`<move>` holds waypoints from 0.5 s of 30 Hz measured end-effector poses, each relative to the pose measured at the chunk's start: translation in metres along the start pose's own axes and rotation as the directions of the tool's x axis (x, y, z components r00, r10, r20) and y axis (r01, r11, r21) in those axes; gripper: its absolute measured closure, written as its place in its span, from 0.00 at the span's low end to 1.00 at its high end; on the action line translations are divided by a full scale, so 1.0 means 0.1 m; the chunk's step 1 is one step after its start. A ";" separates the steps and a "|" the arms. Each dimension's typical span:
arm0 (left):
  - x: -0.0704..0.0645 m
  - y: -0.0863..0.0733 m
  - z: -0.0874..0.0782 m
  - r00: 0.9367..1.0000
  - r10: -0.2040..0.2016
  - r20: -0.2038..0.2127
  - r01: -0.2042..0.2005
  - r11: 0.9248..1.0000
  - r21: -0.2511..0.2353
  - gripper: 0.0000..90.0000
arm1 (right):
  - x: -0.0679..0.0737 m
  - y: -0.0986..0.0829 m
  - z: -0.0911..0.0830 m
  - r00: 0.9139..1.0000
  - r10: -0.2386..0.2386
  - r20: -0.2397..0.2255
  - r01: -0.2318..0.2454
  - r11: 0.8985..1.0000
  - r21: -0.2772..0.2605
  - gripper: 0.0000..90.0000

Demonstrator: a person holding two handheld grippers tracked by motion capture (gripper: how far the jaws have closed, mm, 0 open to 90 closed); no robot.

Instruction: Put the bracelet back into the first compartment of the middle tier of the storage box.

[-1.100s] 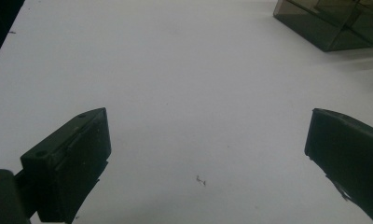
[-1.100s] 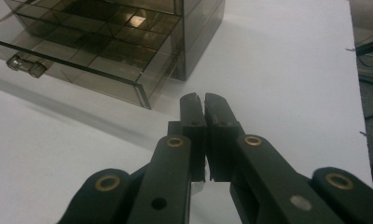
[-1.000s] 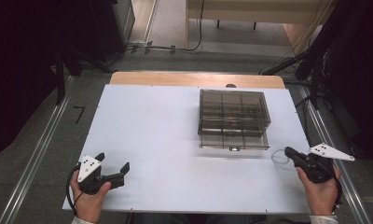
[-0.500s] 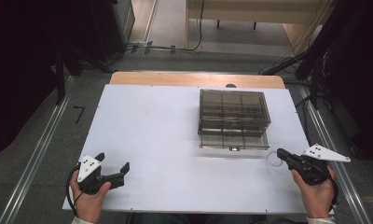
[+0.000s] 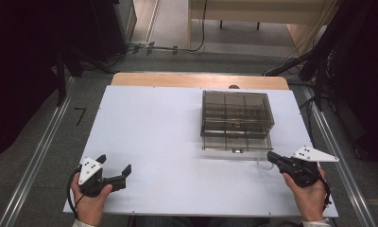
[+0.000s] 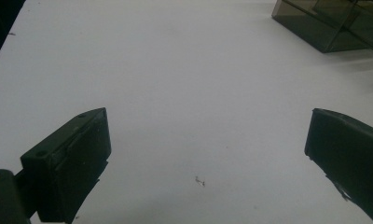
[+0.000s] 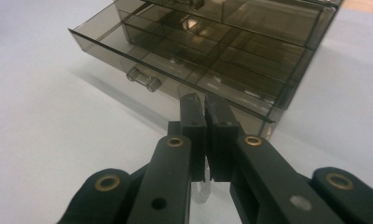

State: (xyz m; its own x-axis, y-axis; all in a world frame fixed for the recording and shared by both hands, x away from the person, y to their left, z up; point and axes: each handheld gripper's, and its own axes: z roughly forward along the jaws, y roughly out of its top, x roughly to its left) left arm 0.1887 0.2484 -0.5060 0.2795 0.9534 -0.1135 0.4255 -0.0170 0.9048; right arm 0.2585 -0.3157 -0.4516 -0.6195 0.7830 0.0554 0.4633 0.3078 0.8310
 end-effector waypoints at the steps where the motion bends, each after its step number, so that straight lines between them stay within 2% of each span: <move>1: 0.00 0.00 0.00 1.000 0.000 0.000 0.000 1.000 0.000 0.01 | 0.01 0.01 0.01 1.000 -0.005 -0.001 0.005 1.000 0.002 0.95; 15: 0.00 0.00 0.00 1.000 0.004 0.002 -0.004 1.000 0.005 0.01 | 0.17 0.10 0.15 0.998 -0.041 -0.041 0.041 0.999 0.000 0.95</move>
State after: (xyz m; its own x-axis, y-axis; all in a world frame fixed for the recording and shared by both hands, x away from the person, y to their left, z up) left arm 0.1890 0.2483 -0.5058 0.2833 0.9526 -0.1108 0.4287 -0.0224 0.9032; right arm 0.2622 -0.2911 -0.4513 -0.6634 0.7469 0.0445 0.4378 0.3393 0.8326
